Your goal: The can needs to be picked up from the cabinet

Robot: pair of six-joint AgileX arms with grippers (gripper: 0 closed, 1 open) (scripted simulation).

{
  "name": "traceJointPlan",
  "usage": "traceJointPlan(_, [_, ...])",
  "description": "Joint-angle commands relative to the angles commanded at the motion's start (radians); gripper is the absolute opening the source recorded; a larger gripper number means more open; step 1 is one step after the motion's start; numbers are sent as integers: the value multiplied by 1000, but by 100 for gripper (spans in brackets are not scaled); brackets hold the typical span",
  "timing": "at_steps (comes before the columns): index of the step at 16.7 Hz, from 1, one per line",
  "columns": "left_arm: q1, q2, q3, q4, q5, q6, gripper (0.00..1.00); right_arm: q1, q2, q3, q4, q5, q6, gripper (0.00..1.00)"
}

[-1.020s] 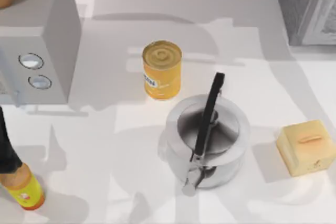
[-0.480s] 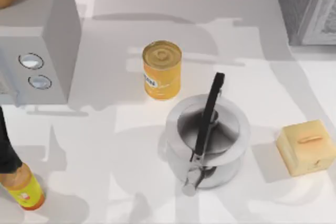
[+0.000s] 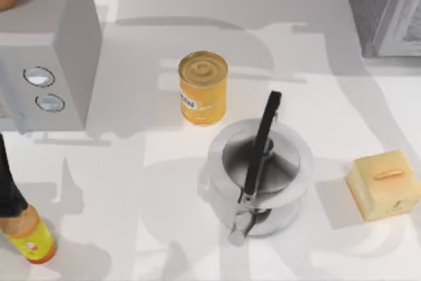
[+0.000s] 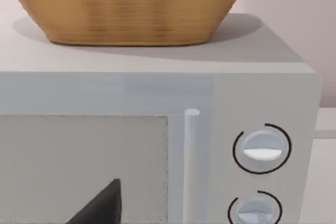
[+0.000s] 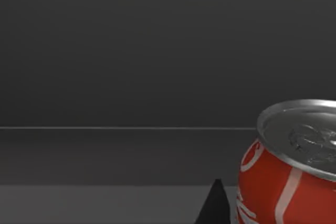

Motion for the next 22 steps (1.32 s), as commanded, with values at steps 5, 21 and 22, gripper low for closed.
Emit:
traceJointPlan(5, [0,0,0,0,0,0,100,0,0,0,0,0,0,0])
traceJointPlan(21, [0,0,0,0,0,0,100,388,-356,67,-427,382,-2,0])
traceJointPlan(22, [0,0,0,0,0,0,100,388,-356,67,-427,382,-2,0])
